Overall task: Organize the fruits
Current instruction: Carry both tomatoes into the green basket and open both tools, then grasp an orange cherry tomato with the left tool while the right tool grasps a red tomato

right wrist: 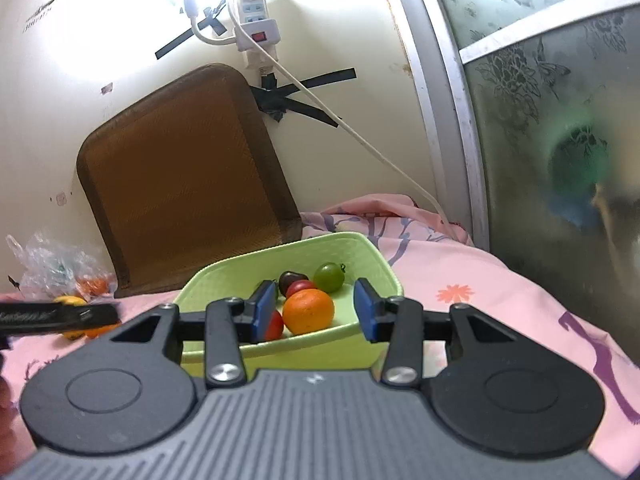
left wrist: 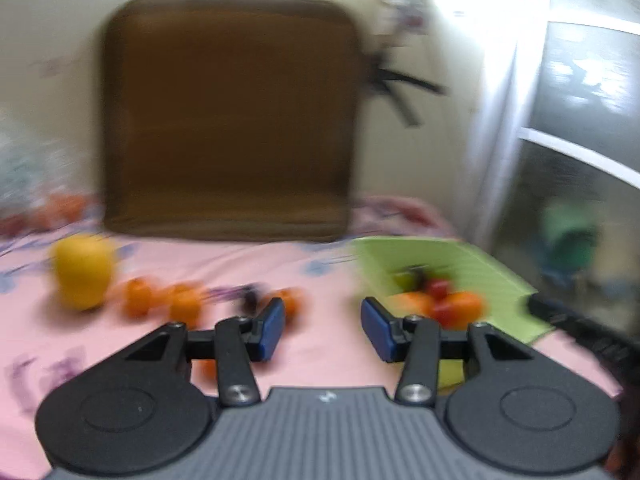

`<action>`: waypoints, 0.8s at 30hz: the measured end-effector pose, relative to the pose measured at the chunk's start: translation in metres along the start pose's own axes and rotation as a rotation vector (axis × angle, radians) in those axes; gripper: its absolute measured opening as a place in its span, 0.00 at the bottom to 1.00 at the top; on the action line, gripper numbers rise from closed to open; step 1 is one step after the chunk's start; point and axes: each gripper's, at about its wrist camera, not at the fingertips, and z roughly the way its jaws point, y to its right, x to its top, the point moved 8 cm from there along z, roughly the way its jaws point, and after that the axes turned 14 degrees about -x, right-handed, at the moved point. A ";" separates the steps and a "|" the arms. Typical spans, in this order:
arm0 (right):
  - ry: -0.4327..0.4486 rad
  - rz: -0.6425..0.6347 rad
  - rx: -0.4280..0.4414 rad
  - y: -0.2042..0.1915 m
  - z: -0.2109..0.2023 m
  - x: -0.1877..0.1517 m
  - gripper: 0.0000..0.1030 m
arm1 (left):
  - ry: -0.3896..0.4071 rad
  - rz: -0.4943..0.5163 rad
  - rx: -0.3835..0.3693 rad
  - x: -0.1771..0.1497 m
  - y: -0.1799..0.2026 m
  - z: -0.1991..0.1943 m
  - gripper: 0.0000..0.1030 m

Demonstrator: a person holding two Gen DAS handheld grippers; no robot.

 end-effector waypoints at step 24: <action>-0.134 -0.285 0.222 -0.165 -0.014 -0.027 0.44 | 0.067 -0.150 0.080 -0.017 -0.084 -0.058 0.42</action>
